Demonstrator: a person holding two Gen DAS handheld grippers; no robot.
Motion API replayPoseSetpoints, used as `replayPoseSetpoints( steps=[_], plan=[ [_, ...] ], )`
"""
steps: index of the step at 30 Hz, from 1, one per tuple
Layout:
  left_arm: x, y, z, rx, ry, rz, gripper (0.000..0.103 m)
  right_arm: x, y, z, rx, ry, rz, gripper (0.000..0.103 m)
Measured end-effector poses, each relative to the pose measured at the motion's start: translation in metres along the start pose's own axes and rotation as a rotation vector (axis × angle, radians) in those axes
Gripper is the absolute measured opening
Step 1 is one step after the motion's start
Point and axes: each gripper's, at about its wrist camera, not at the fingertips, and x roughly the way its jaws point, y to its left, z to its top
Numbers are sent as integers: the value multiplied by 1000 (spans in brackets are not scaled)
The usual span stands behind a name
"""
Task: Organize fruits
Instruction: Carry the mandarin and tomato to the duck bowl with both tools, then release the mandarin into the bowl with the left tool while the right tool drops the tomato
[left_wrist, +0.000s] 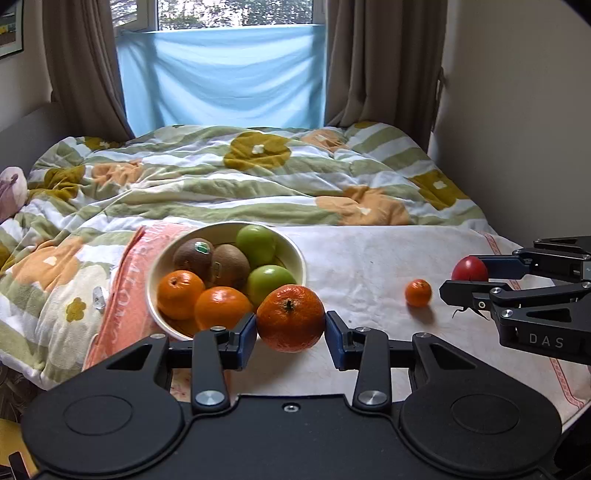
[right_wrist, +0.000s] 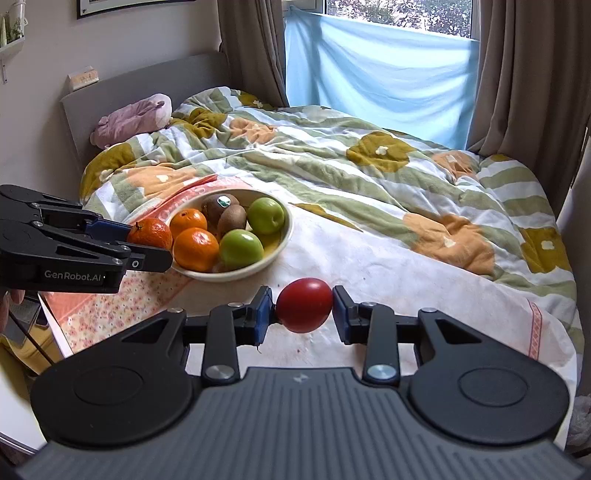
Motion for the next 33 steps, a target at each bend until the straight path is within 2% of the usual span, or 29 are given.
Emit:
replayPoseSetpoints(
  steps=[6, 12, 19, 25, 26, 27, 28, 29, 31, 33],
  plan=[
    [18, 38, 20, -23, -2, 61, 44, 36, 23, 40, 11, 2, 31, 50],
    [57, 67, 36, -13, 26, 66, 44, 83, 38, 73, 39, 20, 39, 50],
    [104, 80, 48, 45, 71, 47, 44, 134, 39, 88, 83, 59, 20, 50],
    [123, 76, 44, 129, 105, 38, 45, 157, 40, 90, 111, 85, 2, 50],
    [123, 75, 42, 139, 101, 35, 49, 158, 40, 90, 114, 87, -1, 50],
    [123, 74, 42, 147, 93, 33, 66, 160, 39, 91, 117, 91, -5, 50],
    [121, 73, 41, 154, 83, 27, 77, 162, 39, 91, 120, 94, -9, 50],
    [118, 73, 41, 154, 67, 21, 94, 163, 39, 91, 123, 96, -12, 50],
    [111, 75, 39, 156, 36, 6, 97, 165, 39, 91, 129, 101, -18, 50],
    [108, 77, 40, 158, 42, -2, 97, 166, 39, 93, 130, 105, -24, 50]
  ],
)
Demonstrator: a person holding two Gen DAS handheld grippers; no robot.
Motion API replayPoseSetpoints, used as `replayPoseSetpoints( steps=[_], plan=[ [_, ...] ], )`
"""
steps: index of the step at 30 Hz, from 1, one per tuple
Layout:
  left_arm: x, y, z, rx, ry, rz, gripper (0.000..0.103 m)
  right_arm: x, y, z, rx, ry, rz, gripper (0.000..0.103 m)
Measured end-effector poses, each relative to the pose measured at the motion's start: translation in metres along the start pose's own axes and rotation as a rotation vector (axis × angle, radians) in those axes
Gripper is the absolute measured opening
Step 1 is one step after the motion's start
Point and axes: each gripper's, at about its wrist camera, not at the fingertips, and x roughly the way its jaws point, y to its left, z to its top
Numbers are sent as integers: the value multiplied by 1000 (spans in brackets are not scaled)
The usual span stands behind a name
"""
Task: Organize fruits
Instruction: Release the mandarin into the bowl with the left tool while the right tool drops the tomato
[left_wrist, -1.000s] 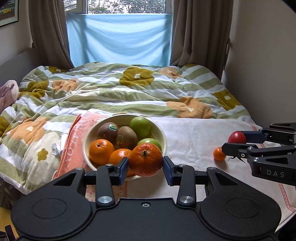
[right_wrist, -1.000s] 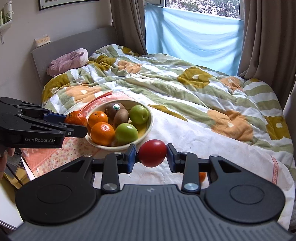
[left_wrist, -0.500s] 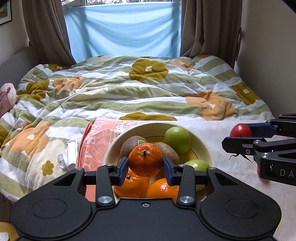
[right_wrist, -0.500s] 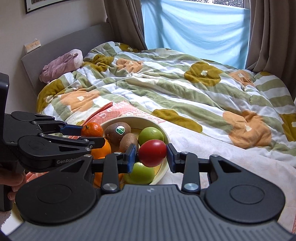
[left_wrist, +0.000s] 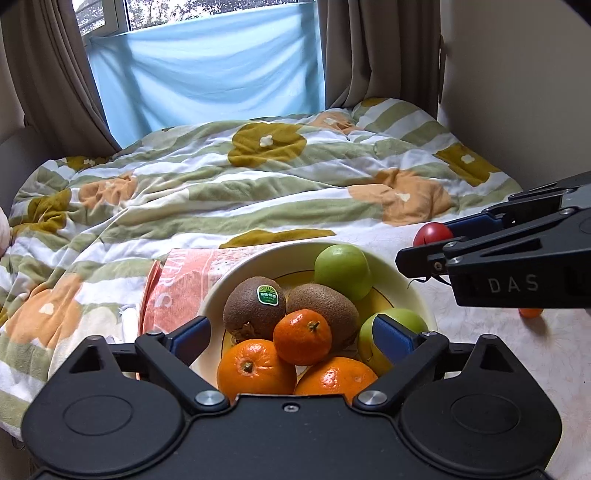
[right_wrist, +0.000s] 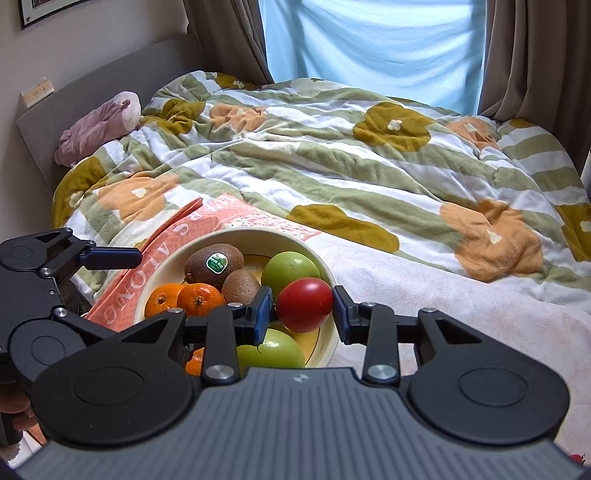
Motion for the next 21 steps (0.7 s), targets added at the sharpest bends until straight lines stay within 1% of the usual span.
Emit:
replayPoseSetpoints(
  steps=[4, 9, 15, 19, 21],
  plan=[
    [-8, 9, -4, -24, 11, 5, 97, -1, 1, 2, -2, 2, -3, 50],
    [-23, 24, -6, -76, -14, 18, 97, 6, 3, 10, 9, 17, 16, 50],
    [-24, 31, -11, -100, -5, 18, 97, 35, 1, 5, 77, 57, 7, 50],
    [-25, 32, -12, -102, -5, 16, 97, 42, 4, 2, 85, 67, 5, 50],
    [-24, 32, -12, -102, -3, 14, 97, 43, 7, 0, 79, 63, -5, 53]
  ],
)
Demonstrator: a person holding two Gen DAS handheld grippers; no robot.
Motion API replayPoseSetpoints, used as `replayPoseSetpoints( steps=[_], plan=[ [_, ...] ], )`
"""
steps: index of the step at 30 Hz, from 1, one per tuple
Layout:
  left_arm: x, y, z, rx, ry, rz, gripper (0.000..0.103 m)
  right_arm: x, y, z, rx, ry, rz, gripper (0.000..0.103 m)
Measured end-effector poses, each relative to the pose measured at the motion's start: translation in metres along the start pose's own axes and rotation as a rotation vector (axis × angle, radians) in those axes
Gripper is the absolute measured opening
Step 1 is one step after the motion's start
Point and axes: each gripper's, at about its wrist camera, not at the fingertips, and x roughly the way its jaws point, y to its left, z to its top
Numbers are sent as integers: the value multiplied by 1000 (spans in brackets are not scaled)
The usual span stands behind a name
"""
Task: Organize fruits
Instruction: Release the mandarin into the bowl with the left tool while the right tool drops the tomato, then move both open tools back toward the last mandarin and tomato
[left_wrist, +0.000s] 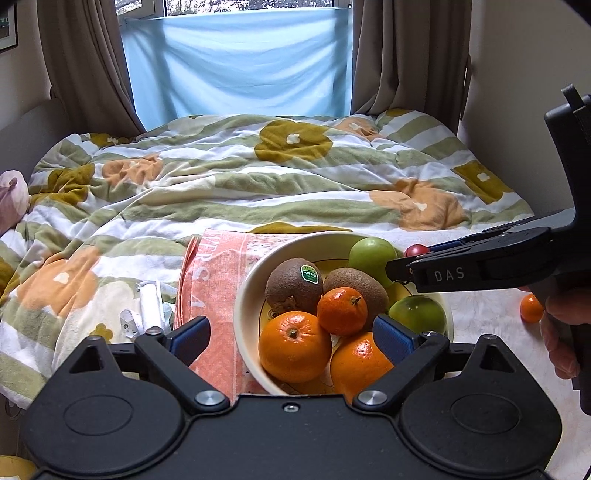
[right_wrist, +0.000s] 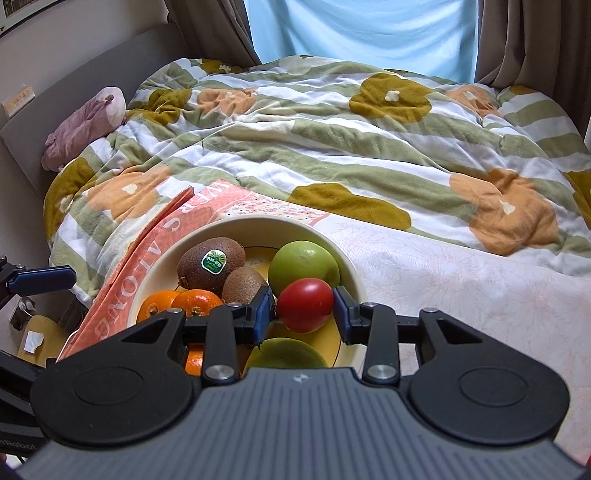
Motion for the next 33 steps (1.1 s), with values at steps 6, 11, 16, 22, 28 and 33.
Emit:
replayPoseSetpoints(
  steps=[6, 11, 16, 22, 28, 33],
  plan=[
    [-2, -1, -1, 2, -1, 0, 97, 0, -2, -5, 39, -11, -3, 103],
    [-6, -4, -2, 13, -5, 3, 97, -11, -5, -8, 53, -35, -4, 103],
    [-16, -9, 0, 27, -24, 9, 97, -26, -4, -10, 55, -52, -15, 103],
    [-39, -21, 1, 42, -58, 34, 97, -63, -1, -14, 23, -80, -40, 103],
    [-65, -44, 1, 48, -90, 74, 97, -110, -15, -25, 22, -110, -50, 103],
    [-90, -66, 4, 19, -117, 71, 97, -155, -37, -36, 41, -138, -57, 103]
  ],
)
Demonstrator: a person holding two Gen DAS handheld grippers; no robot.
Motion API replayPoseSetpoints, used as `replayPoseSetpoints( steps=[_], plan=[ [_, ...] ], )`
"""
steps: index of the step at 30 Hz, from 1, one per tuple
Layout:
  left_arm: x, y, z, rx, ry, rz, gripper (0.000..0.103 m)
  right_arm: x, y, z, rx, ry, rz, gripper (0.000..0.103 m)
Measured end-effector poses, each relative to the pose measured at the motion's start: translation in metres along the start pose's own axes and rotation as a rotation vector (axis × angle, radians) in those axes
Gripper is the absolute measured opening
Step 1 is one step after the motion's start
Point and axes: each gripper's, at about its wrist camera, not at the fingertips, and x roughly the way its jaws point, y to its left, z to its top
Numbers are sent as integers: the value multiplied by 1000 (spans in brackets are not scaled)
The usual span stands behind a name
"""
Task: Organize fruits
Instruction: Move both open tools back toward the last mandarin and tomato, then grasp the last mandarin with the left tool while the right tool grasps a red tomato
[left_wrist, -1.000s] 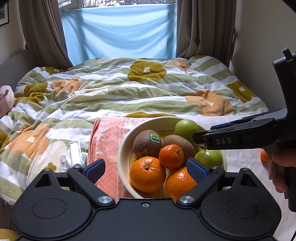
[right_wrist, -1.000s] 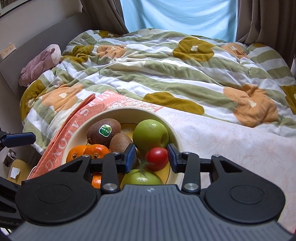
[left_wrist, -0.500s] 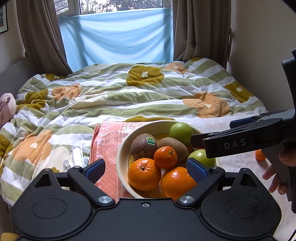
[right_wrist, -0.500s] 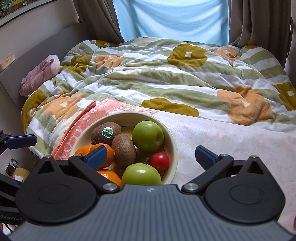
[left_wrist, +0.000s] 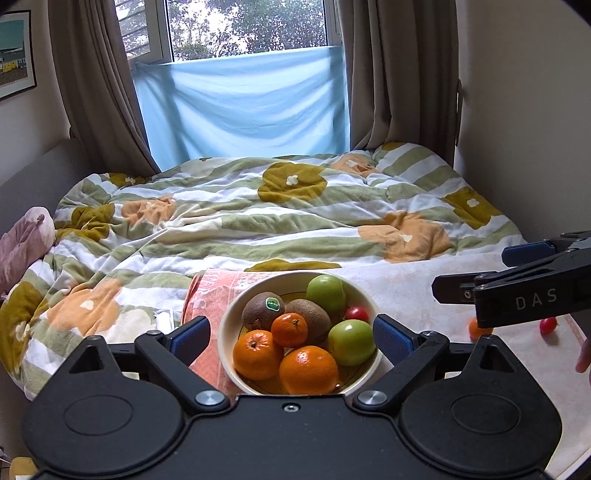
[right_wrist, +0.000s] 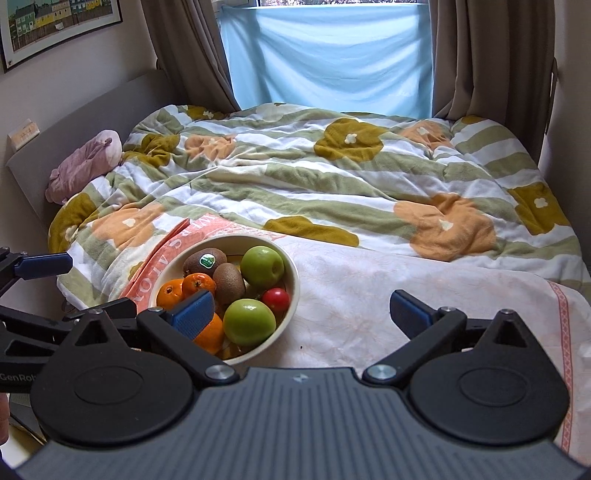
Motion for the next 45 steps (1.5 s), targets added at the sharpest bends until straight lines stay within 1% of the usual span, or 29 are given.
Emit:
replayPoseSetpoints(
  steps=[5, 9, 13, 18, 22, 25, 27, 31, 34, 36, 38, 40, 42, 45],
  plan=[
    [-17, -32, 5, 11, -25, 3, 97, -40, -31, -8, 23, -23, -33, 103],
    [-25, -62, 7, 29, -39, -15, 97, -68, -60, -21, 39, -46, -102, 103],
    [-27, -93, 7, 49, -46, -48, 97, -86, -90, -38, 66, -47, -153, 103],
    [-20, -130, 7, 87, -42, -83, 97, -100, -123, -56, 107, -48, -206, 103],
    [-7, -155, 3, 115, -32, -109, 97, -101, -148, -72, 137, -32, -247, 103],
    [12, -172, -4, 138, -21, -117, 97, -93, -164, -86, 168, -8, -255, 103],
    [26, -180, -8, 146, -9, -135, 97, -86, -171, -96, 179, 3, -262, 103],
    [61, -197, -16, 174, 19, -203, 97, -70, -184, -113, 220, 23, -251, 103],
    [86, -209, -21, 205, 39, -216, 96, -57, -193, -122, 258, 33, -254, 103],
    [101, -213, -25, 217, 58, -217, 91, -48, -198, -127, 281, 45, -255, 103],
    [113, -216, -27, 223, 77, -221, 88, -38, -201, -133, 293, 66, -259, 103],
    [124, -217, -29, 231, 93, -228, 80, -30, -204, -138, 312, 80, -253, 103],
    [134, -219, -31, 246, 110, -232, 71, -24, -206, -141, 335, 87, -248, 103],
    [144, -221, -34, 264, 131, -237, 63, -17, -207, -144, 342, 78, -258, 103]
  ],
)
